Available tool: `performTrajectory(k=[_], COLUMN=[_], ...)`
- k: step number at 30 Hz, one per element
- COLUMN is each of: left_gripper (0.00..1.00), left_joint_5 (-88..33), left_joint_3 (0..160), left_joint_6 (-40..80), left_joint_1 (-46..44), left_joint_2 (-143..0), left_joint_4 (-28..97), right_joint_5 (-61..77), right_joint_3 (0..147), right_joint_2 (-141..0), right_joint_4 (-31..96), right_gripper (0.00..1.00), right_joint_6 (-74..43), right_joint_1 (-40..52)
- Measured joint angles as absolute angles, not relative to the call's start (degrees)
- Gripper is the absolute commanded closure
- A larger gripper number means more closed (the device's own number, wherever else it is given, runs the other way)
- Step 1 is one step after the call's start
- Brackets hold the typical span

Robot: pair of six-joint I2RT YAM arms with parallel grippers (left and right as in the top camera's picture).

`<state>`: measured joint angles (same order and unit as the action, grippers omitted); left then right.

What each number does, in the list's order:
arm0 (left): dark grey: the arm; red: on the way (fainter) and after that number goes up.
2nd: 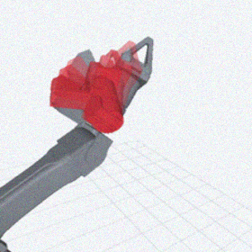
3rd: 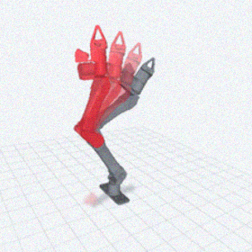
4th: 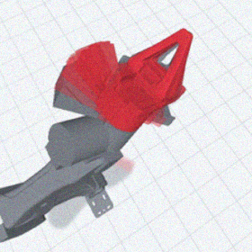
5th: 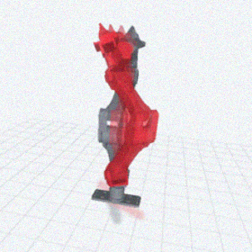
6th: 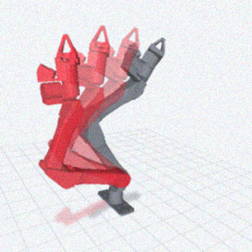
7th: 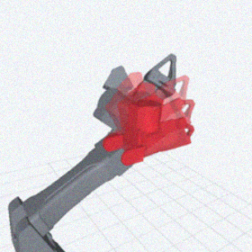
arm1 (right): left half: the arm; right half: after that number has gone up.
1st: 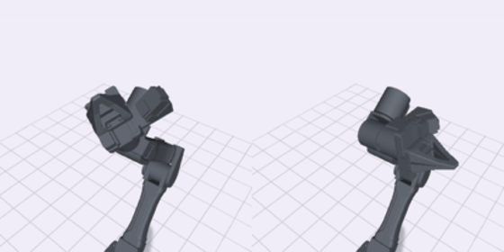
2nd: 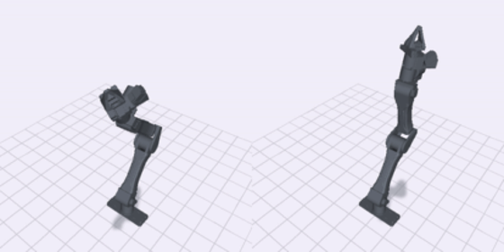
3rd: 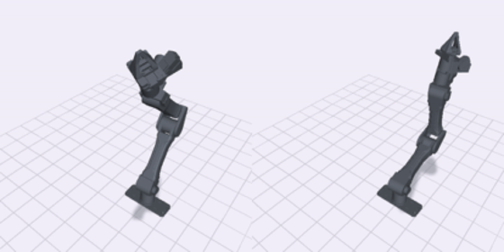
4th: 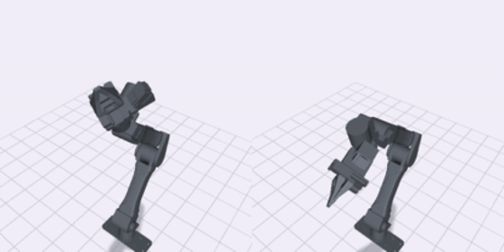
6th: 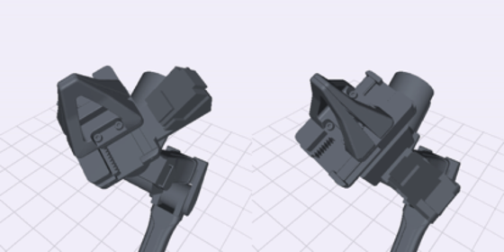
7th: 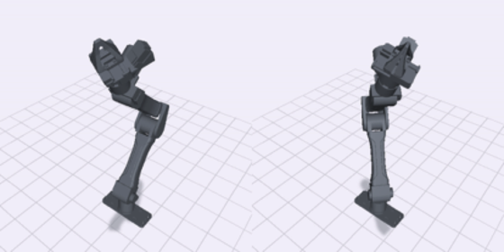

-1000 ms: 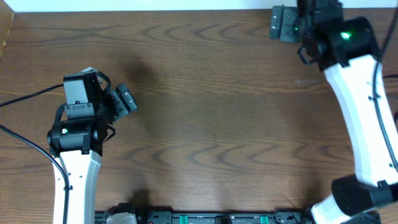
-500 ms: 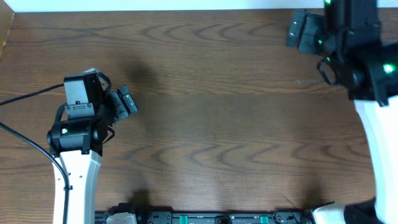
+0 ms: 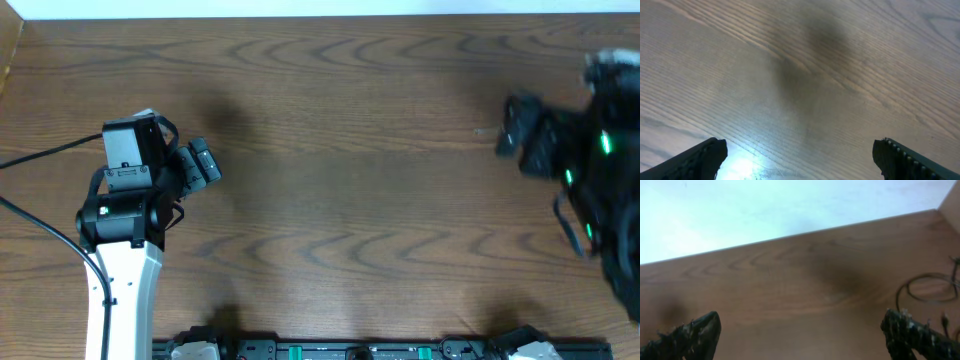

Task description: Untangle cables

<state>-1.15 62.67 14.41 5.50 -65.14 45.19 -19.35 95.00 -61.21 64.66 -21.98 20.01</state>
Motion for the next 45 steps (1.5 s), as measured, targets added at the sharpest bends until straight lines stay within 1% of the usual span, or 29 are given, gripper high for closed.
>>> performTrajectory(k=[4, 10, 15, 18, 21, 24, 31, 32, 35, 40, 45], left_gripper=[0.02, 0.01, 0.01, 0.01, 0.01, 0.00, 0.00, 0.00, 0.00, 0.00, 0.00], left_joint_5=[-1.1, -1.1, -1.1, -1.1, -1.1, -1.1, -1.1, -1.1, -1.1, -1.1, -1.1], left_joint_3=[62.7, 62.7, 62.7, 62.7, 62.7, 62.7, 62.7, 62.7, 62.7, 62.7, 62.7], left_joint_6=[14.3, 14.3, 14.3, 14.2, 14.1, 14.1, 14.1, 14.1, 14.1, 14.1, 14.1], left_joint_1=[5.5, 5.5, 5.5, 5.5, 5.5, 5.5, 5.5, 5.5, 5.5, 5.5, 5.5], left_joint_2=[-65.1, -65.1, -65.1, -65.1, -65.1, -65.1, -65.1, -65.1, -65.1, -65.1, -65.1], left_joint_4=[44.2, 43.9, 43.7, 43.6, 43.4, 43.0, 42.4, 42.3, 42.3, 42.5, 42.5], right_joint_5=[-19.2, -19.1, -19.1, -19.1, -18.3, -16.3, -6.8, -5.0, 1.1, 9.3, 12.2], right_joint_3=[85.4, 74.7, 69.6, 68.4, 67.9, 67.7, 63.7, 62.9, 60.9, 54.1, 42.6], right_joint_2=[-51.4, -36.4, -24.2, -17.8, -13.5, -10.6, -10.1, -10.1, -10.1, -10.1, -10.2], right_joint_4=[62.8, 62.1, 62.7, 66.4, 71.9, 74.0, 77.8, 76.8, 68.2, 46.4, 26.5], right_gripper=[0.01, 0.01, 0.01, 0.01, 0.01, 0.01, 0.01, 0.01, 0.01, 0.01, 0.01], right_joint_6=[-21.2, -20.6, -19.9, -18.9, -18.5, -17.0, -8.1, -6.2, -0.2, 7.5, 12.2], right_joint_1=[20.0, 20.0, 20.0, 20.0, 20.0, 19.8, 19.7, 19.7, 19.6, 19.6, 19.6])
